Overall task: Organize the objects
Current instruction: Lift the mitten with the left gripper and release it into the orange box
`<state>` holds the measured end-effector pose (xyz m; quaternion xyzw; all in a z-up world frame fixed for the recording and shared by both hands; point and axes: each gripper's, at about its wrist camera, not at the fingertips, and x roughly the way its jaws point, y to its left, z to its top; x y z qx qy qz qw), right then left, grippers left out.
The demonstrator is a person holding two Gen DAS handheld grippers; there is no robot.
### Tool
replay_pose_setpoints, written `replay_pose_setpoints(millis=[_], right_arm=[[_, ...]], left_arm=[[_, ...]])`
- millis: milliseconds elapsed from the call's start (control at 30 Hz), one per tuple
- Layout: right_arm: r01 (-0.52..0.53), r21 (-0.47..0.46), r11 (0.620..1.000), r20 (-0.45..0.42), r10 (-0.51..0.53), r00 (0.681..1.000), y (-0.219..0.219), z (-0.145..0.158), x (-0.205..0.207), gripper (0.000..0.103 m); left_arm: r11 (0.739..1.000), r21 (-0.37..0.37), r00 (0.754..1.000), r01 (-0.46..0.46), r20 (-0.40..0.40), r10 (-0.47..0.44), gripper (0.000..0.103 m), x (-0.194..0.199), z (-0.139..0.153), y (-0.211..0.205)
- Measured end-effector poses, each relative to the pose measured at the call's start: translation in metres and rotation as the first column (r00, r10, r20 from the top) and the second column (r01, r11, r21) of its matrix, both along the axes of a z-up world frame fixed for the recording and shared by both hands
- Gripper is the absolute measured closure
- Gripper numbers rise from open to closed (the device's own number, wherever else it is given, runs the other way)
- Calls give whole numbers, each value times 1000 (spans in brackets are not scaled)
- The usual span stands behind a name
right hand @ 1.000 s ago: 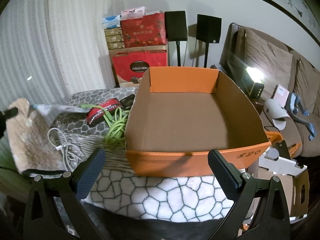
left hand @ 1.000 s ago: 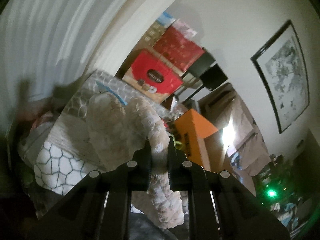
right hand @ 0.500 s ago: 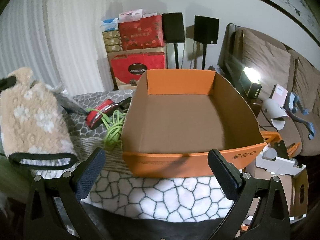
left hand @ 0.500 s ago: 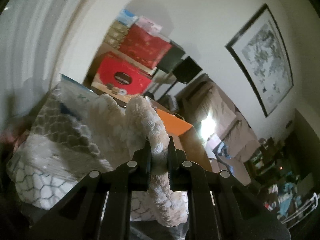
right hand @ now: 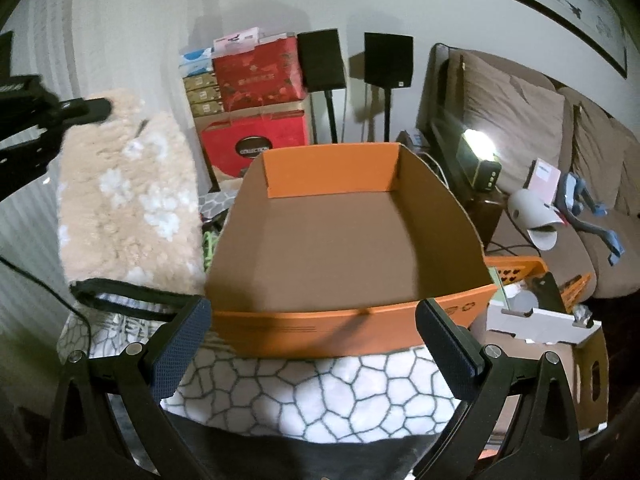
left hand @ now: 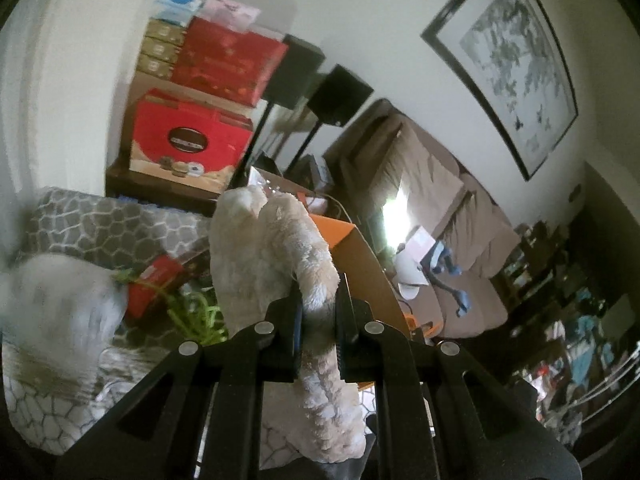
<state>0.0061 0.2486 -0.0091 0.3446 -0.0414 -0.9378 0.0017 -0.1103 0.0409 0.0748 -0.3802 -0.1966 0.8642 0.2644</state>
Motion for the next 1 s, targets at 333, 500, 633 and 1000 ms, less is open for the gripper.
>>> replay_pose_setpoints(millis=[333, 500, 633, 1000], right_arm=[[58, -3, 998, -5, -58, 998, 24, 5, 6, 0], [84, -4, 996, 0, -84, 996, 37, 3, 9, 1], [103, -8, 995, 5, -103, 995, 46, 2, 11, 1], [141, -10, 990, 22, -141, 990, 61, -4, 13, 1]], left_arm=[[985, -137, 995, 100, 31, -97, 91, -32, -8, 85], [962, -227, 988, 149, 75, -136, 91, -47, -30, 137], [944, -277, 980, 179, 135, -146, 91, -60, -58, 167], [940, -265, 960, 214, 236, -152, 90, -74, -104, 194]])
